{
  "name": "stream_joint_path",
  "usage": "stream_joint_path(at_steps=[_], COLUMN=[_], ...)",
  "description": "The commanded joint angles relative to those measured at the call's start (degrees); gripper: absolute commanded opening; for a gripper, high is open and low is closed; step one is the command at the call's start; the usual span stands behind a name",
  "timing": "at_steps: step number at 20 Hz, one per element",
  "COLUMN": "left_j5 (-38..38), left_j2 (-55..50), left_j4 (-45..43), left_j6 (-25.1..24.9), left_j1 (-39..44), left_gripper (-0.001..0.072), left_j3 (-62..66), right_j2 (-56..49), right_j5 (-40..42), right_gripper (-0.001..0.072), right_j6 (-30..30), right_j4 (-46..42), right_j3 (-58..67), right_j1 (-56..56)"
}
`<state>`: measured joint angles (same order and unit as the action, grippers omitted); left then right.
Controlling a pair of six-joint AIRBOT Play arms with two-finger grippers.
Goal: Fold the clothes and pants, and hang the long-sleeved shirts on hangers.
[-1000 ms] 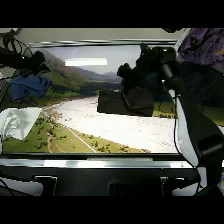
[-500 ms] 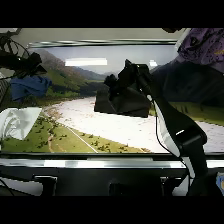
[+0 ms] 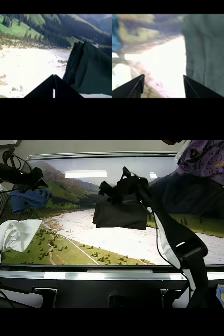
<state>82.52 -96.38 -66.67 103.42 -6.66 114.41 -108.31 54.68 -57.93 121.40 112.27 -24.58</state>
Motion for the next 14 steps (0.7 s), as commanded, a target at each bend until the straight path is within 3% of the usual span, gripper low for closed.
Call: stream_joint_path(at_steps=[1, 8, 11, 14], left_j5=[-0.07, -0.02, -0.02, -0.02], left_j2=[0.00, 0.39, 0.85, 1.03], left_j4=[-0.02, 0.00, 0.02, 0.20], left_j6=[-0.17, -1.46, -1.90, -3.15], left_j1=[-0.09, -1.20, -1.84, -1.97], left_gripper=[0.0017, 0.0017, 0.0018, 0.0018], left_j3=[-0.63, -0.59, -0.59, -0.59], right_j2=[4.98, 12.00, 11.93, 11.93], right_j5=[4.04, 29.27, 29.29, 24.72], right_gripper=[0.0543, 0.0549, 0.0549, 0.0548], right_j6=[-5.07, -27.17, -33.57, -39.30], right_j4=[2.03, 2.01, 6.71, 11.30], right_j3=[0.04, -1.31, -10.86, -25.33], right_j1=[5.01, 34.75, 43.58, 45.44])
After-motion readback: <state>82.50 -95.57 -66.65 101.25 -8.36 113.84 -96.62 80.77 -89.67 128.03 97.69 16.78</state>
